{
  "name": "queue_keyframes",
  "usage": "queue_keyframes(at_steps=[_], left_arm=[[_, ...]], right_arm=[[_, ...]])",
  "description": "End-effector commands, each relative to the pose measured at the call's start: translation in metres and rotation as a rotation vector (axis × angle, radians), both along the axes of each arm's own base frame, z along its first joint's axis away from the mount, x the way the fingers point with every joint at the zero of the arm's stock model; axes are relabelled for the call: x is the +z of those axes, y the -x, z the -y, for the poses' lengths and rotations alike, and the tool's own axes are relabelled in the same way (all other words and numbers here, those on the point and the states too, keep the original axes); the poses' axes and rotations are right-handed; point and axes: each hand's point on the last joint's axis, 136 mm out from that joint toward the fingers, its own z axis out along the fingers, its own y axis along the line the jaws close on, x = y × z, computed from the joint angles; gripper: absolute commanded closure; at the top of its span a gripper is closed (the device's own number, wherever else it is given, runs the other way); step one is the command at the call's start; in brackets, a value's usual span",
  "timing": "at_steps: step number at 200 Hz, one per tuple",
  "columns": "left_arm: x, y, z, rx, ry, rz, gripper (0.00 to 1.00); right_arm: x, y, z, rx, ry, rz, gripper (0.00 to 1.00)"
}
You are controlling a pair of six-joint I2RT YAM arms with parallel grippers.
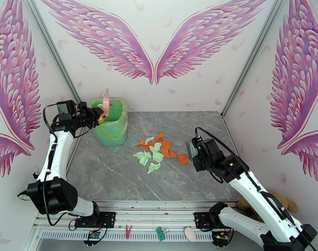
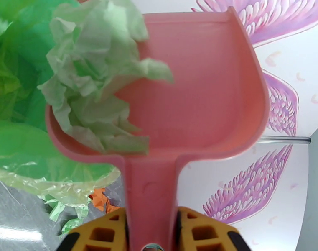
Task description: Sweep away the paper scraps from the table
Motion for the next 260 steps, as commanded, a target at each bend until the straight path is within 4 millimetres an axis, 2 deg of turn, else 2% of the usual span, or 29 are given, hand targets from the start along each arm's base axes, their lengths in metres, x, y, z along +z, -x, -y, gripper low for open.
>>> queue_keyframes(at_steps=[1, 26, 66, 68, 72, 101, 184, 207, 236, 241, 245, 260], left_arm=[[0.009, -0.005, 0.006, -0.019, 0.106, 0.038, 1.00], [0.005, -0.006, 0.008, -0.020, 0.158, 0.035, 1.00], [0.024, -0.012, 0.011, -0.025, 0.276, 0.085, 1.00], [0.016, -0.012, 0.010, -0.020, 0.284, 0.069, 1.00], [0.015, -0.012, 0.011, -0.019, 0.294, 0.067, 1.00], [0.026, -0.014, 0.011, -0.020, 0.399, 0.108, 1.00], [0.035, -0.012, 0.009, -0.014, 0.500, 0.167, 1.00], [0.041, -0.009, 0.008, -0.012, 0.406, 0.203, 1.00], [0.037, 0.001, 0.006, -0.001, 0.181, 0.193, 1.00], [0.031, 0.003, 0.006, 0.000, 0.144, 0.181, 1.00], [0.040, 0.004, 0.005, -0.001, 0.109, 0.199, 1.00], [0.036, 0.010, 0.001, 0.001, -0.012, 0.194, 1.00]], right_arm=[[0.004, -0.002, -0.001, 0.006, -0.015, 0.033, 1.00], [0.002, -0.003, -0.002, 0.009, -0.013, 0.028, 1.00], [0.001, -0.003, -0.003, 0.011, -0.012, 0.022, 1.00], [0.001, -0.003, -0.003, 0.011, -0.012, 0.021, 1.00], [0.001, -0.003, -0.003, 0.012, -0.012, 0.021, 1.00], [0.001, -0.003, -0.002, 0.009, -0.012, 0.023, 1.00], [0.000, -0.004, -0.003, 0.012, -0.010, 0.019, 1.00], [-0.001, -0.004, -0.003, 0.012, -0.008, 0.015, 1.00], [-0.001, -0.004, -0.003, 0.012, -0.008, 0.016, 1.00], [-0.001, -0.004, -0.003, 0.012, -0.008, 0.016, 1.00], [-0.001, -0.004, -0.003, 0.012, -0.008, 0.014, 1.00], [-0.002, -0.004, -0.003, 0.009, -0.007, 0.013, 1.00]])
